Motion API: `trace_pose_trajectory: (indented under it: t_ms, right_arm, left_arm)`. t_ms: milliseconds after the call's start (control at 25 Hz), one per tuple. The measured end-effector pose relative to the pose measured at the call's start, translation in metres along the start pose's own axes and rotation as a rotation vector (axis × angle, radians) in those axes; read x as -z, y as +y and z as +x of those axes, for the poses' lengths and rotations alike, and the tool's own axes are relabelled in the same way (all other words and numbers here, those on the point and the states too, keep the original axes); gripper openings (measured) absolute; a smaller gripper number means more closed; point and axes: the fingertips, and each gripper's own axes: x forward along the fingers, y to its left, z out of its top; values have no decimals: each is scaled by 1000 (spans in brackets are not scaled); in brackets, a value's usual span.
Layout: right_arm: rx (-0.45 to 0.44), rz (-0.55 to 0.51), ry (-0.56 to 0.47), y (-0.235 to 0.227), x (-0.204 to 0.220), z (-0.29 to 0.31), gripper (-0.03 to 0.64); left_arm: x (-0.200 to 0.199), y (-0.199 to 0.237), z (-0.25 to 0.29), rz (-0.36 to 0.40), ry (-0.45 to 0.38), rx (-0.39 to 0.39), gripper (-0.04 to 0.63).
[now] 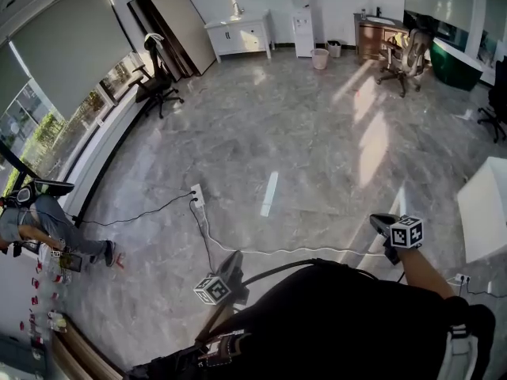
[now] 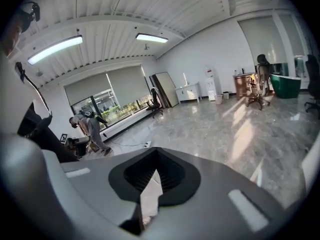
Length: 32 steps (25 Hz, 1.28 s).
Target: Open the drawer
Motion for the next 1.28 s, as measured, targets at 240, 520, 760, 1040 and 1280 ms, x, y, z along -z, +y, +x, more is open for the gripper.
trace_pose_trajectory:
  t_ms: [240, 520, 760, 1040, 1280]
  right_arm:
    - [138, 69, 153, -12, 74, -3, 2]
    - [281, 139, 309, -21, 138, -9, 2]
    - [268, 85, 401, -18, 132, 11, 2]
    - [160, 7, 422, -20, 90, 85, 2]
    - [36, -31, 423, -49, 38, 163, 2]
  left_arm:
    - [22, 54, -32, -24, 79, -43, 0]
    - [24, 101, -61, -50, 109, -48, 0]
    - [6, 106, -61, -68, 81, -46, 0]
    - [-18, 100, -61, -63, 22, -68, 0]
    - [-43, 114, -36, -46, -33, -186, 0]
